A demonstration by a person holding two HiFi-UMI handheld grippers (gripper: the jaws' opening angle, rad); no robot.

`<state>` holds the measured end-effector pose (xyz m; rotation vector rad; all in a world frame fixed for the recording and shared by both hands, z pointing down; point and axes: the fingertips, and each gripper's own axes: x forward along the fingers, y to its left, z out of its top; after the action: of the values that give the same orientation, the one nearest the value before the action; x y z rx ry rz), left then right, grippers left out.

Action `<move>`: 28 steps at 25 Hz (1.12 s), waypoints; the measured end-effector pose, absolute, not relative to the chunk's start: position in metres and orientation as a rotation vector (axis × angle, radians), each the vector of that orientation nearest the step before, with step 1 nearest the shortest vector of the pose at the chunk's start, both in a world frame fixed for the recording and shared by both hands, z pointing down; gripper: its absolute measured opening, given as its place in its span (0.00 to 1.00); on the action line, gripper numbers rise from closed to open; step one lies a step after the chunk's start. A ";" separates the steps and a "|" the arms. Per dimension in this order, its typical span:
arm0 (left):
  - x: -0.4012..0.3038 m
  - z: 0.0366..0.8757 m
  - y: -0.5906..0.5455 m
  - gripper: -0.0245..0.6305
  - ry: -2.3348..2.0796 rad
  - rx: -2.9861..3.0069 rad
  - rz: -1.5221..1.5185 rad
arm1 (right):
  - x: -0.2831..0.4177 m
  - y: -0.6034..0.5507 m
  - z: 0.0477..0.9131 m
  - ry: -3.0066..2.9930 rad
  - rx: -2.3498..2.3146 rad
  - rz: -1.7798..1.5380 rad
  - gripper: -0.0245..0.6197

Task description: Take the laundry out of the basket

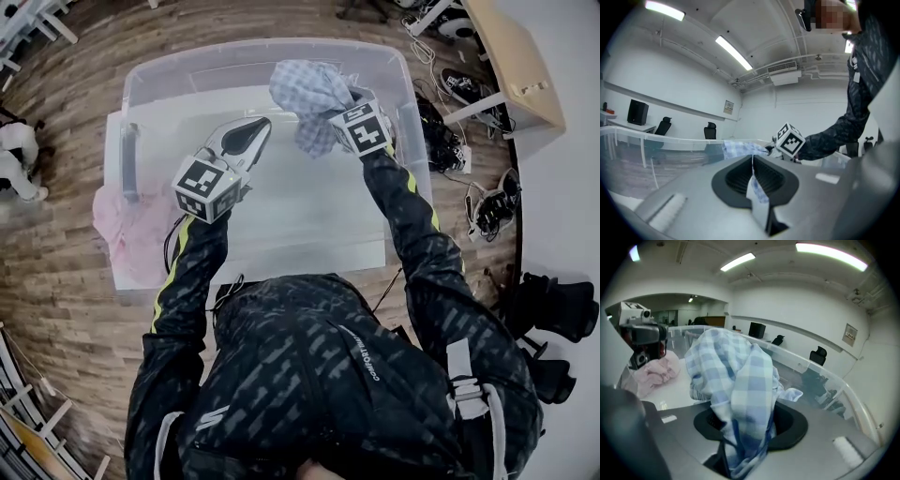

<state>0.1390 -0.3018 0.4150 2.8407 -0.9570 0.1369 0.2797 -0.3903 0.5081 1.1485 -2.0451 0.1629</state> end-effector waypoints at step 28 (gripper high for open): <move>0.025 0.275 -0.172 0.05 -1.291 2.739 -0.230 | 0.307 -0.220 0.316 -2.700 1.587 0.463 0.37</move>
<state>0.0254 -0.1722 0.2755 2.7388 -1.2910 -0.2297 0.3069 -0.2205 0.3158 1.5868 -2.7002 0.4627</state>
